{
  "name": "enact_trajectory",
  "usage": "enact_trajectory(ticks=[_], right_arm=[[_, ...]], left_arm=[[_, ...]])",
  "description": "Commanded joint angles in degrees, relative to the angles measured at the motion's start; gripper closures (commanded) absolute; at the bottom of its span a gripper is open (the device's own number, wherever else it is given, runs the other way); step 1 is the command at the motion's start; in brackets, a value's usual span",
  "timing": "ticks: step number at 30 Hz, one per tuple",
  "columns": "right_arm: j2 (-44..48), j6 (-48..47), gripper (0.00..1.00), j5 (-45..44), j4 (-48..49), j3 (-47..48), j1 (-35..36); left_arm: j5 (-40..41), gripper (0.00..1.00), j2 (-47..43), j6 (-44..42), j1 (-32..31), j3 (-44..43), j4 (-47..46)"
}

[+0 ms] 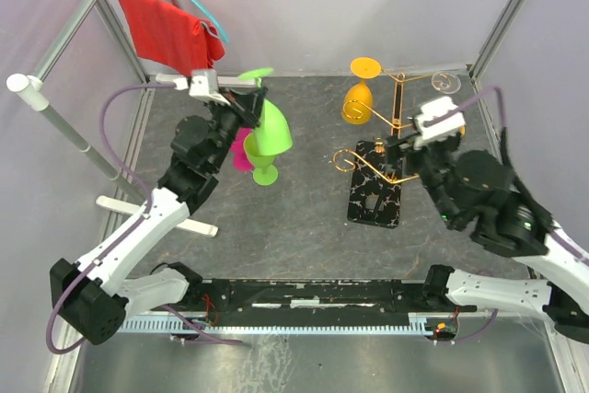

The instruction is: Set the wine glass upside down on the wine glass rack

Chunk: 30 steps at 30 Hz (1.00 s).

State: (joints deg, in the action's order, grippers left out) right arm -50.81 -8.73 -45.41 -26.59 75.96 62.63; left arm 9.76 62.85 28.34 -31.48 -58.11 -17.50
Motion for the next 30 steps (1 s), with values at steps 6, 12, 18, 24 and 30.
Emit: enact_trajectory(ticks=[6, 12, 18, 24, 30], right_arm=[[5.91, 10.08, 0.17, -8.22, -18.61, 4.1, 0.25], [7.7, 11.33, 0.17, -9.52, -20.86, 3.58, 0.27], [10.83, 12.42, 0.17, -9.51, -21.26, 2.25, 0.3], [10.86, 11.83, 0.17, -10.53, -23.46, 2.68, 0.3], [11.49, 12.34, 0.18, -10.38, -24.87, 3.23, 0.27]], left_arm=[[-6.79, 0.97, 4.71, -29.67, -9.49, 13.98, -31.97], [-13.78, 0.97, 12.49, -33.69, -11.38, 14.13, -40.3], [-20.53, 0.97, 20.14, -33.59, -12.46, 13.68, -48.92], [-24.06, 0.97, 26.41, -31.94, -13.66, 13.88, -59.81], [-27.12, 0.97, 32.76, -29.37, -14.33, 11.12, -65.2]])
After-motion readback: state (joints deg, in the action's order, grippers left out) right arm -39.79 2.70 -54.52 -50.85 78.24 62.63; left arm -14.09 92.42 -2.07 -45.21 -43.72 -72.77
